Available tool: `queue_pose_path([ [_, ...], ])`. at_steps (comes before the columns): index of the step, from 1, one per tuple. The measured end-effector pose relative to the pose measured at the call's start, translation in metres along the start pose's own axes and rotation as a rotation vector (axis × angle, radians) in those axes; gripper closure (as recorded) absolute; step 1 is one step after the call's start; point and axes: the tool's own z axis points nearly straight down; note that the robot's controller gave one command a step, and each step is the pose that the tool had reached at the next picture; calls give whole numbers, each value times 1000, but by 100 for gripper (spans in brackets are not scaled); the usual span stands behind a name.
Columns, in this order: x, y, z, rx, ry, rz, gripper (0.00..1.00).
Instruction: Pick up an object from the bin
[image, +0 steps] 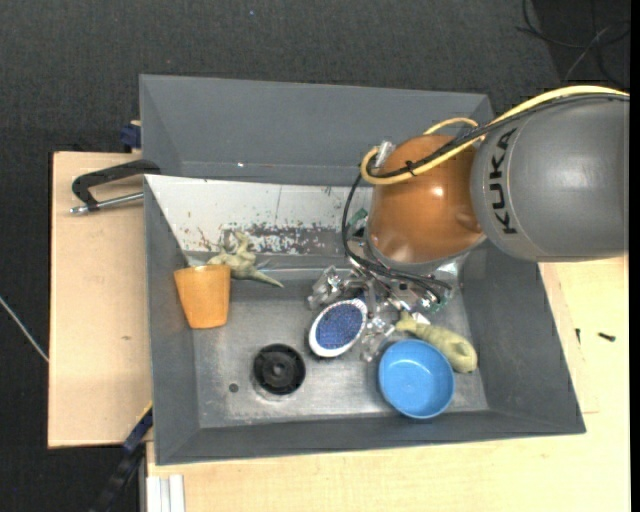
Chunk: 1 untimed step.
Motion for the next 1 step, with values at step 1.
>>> queue_pose_path([
  [1,5,-2,1,-5,5,-32,0],
])
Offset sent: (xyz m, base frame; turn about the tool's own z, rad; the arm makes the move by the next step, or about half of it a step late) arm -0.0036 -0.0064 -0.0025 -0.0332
